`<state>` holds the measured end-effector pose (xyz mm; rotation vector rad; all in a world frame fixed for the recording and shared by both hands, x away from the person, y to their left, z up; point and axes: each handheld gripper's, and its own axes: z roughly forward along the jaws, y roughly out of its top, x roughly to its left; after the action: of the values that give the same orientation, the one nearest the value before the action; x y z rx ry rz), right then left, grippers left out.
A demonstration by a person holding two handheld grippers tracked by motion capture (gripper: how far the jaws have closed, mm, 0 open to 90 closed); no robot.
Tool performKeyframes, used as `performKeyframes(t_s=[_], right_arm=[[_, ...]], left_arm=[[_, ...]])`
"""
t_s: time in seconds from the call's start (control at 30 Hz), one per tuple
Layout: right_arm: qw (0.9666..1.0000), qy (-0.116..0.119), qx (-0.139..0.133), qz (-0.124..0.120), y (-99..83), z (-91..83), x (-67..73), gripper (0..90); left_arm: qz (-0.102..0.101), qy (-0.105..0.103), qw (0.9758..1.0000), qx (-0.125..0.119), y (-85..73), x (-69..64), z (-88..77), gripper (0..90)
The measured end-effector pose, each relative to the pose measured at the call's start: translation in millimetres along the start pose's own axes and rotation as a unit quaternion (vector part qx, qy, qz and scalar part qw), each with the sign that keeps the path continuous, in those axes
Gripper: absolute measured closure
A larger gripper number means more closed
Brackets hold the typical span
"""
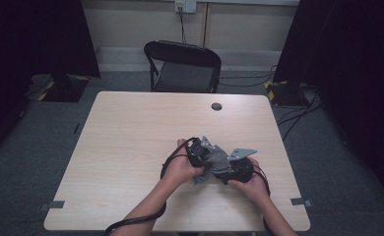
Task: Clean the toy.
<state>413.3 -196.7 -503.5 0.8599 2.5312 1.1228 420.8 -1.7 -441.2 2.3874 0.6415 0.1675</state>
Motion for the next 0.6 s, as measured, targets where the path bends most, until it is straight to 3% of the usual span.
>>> performKeyframes(t_s=[0.17, 0.37, 0.6], right_arm=[[1.0, 0.0, 0.0, 0.0, 0.0, 0.0, 0.0, 24.0], [1.0, 0.0, 0.0, 0.0, 0.0, -0.1, 0.1, 24.0], [1.0, 0.0, 0.0, 0.0, 0.0, 0.0, 0.0, 24.0]], left_arm=[[0.014, 0.011, 0.9997, 0.015, 3.2, -3.4, 7.1, 77.1], [0.025, 0.004, 0.9995, 0.02, 4.9, -3.8, 7.7, 77.1], [0.02, 0.003, 0.9997, 0.014, 3.2, -2.5, 9.4, 77.1]])
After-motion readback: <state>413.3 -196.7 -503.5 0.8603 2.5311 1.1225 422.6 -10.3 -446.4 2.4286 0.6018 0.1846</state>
